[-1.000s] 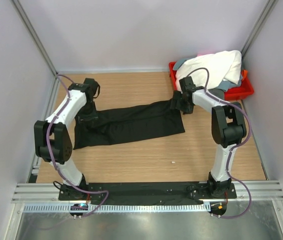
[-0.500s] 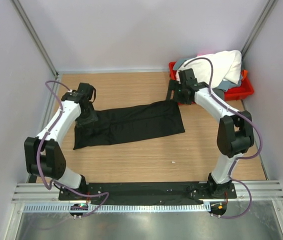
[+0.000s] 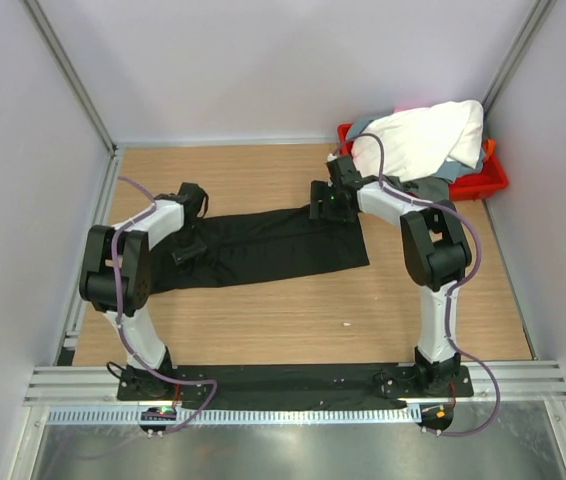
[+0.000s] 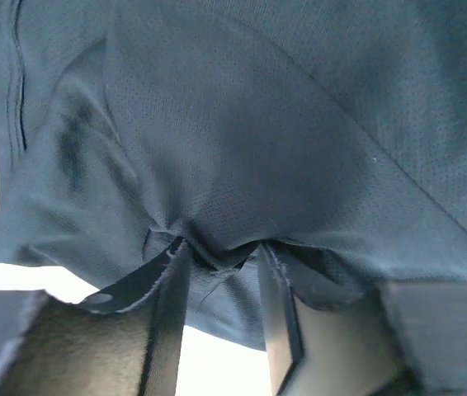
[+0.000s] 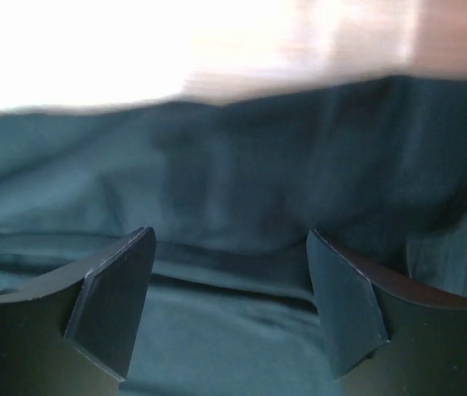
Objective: Fold and stack the t-shirts
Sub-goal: Fold the tshirt
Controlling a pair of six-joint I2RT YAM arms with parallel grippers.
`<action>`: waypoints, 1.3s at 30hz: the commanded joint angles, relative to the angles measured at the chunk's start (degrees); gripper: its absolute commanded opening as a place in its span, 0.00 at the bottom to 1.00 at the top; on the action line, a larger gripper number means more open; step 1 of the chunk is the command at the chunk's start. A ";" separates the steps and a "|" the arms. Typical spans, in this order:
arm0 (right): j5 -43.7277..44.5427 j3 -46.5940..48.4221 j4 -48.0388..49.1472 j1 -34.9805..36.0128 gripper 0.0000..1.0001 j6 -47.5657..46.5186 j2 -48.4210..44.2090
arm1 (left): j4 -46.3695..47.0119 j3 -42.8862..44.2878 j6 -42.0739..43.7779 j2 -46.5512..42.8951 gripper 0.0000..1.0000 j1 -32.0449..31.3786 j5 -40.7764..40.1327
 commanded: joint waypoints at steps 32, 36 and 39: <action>-4.92 -17.99 -12.07 34.11 0.95 7.51 -34.77 | -14.81 76.12 22.79 22.76 1.00 -11.09 2.75; -0.88 -20.61 -11.81 30.08 0.95 10.05 -37.49 | -19.14 71.84 21.58 14.95 1.00 -11.09 -2.61; 0.18 -25.52 -8.30 26.64 0.96 13.04 -40.39 | -22.38 59.41 17.97 6.34 1.00 -10.57 -4.91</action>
